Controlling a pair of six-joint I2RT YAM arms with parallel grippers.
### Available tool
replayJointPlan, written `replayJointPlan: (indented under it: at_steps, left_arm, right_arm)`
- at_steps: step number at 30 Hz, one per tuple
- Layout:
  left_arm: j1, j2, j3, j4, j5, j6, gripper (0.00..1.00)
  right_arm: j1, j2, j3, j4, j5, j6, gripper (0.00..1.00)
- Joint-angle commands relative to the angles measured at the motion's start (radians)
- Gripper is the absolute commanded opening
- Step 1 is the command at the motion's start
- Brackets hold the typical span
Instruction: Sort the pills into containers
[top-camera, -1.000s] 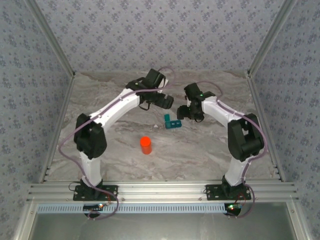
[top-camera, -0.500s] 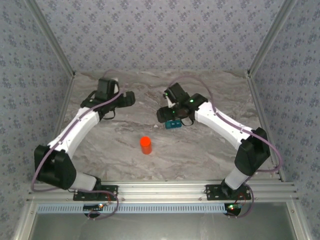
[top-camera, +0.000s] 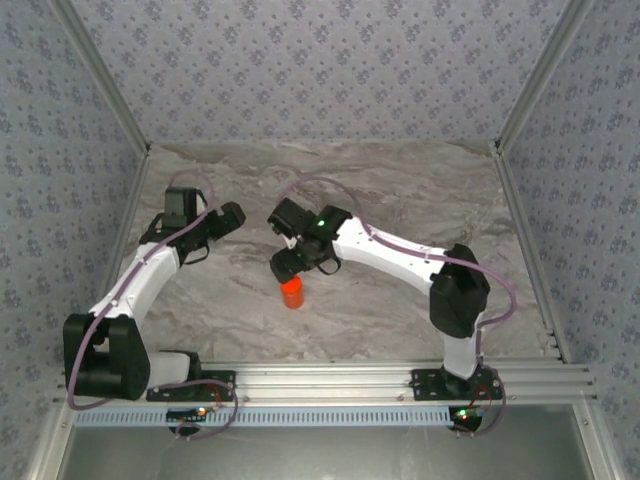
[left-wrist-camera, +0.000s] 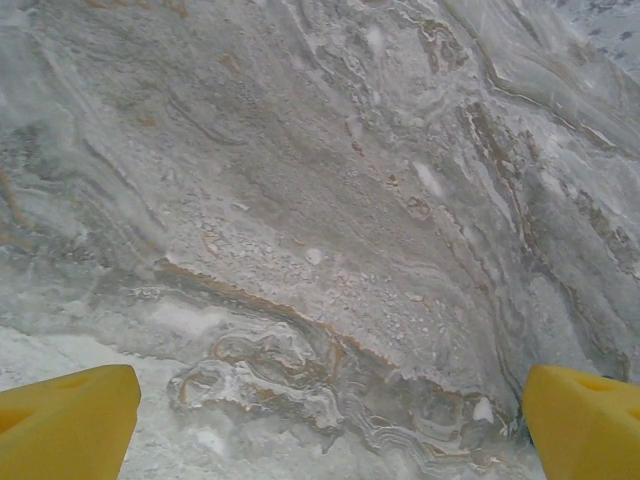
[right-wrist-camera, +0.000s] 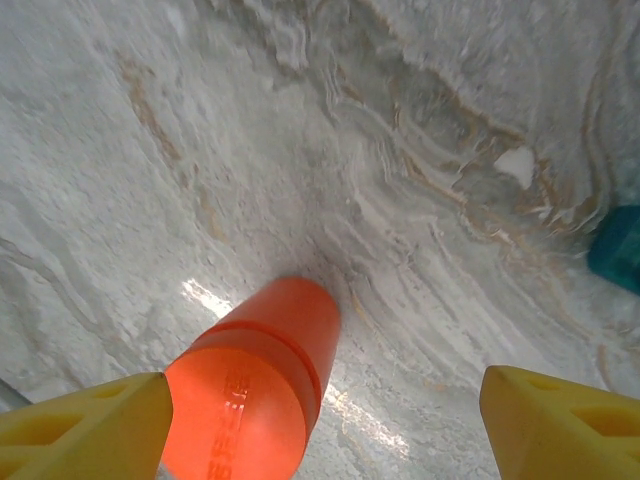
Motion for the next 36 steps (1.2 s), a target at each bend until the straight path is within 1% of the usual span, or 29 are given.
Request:
replayJointPlan:
  at_steps: [1,6,13,30,36]
  left_arm:
    - [0.007,-0.008,-0.004,0.052,0.044,-0.020,0.98]
    - [0.007,0.007,-0.005,0.064,0.061,-0.022,0.98]
    - [0.006,0.012,-0.006,0.073,0.074,-0.020,0.98]
    - [0.003,0.018,0.008,0.069,0.101,-0.028,0.98]
    - [-0.004,0.036,0.020,0.071,0.105,-0.033,0.98]
  right_arm:
    - [0.029,0.034,0.030,-0.055,0.012,-0.013,0.83]
    - [0.050,0.062,0.013,-0.044,0.002,-0.007,0.84]
    - [0.056,0.088,0.013,-0.042,-0.003,-0.003,0.84]
    - [0.038,0.034,0.094,-0.074,0.036,0.039,0.84]
    - [0.043,0.039,0.082,-0.070,0.024,0.044,0.84]
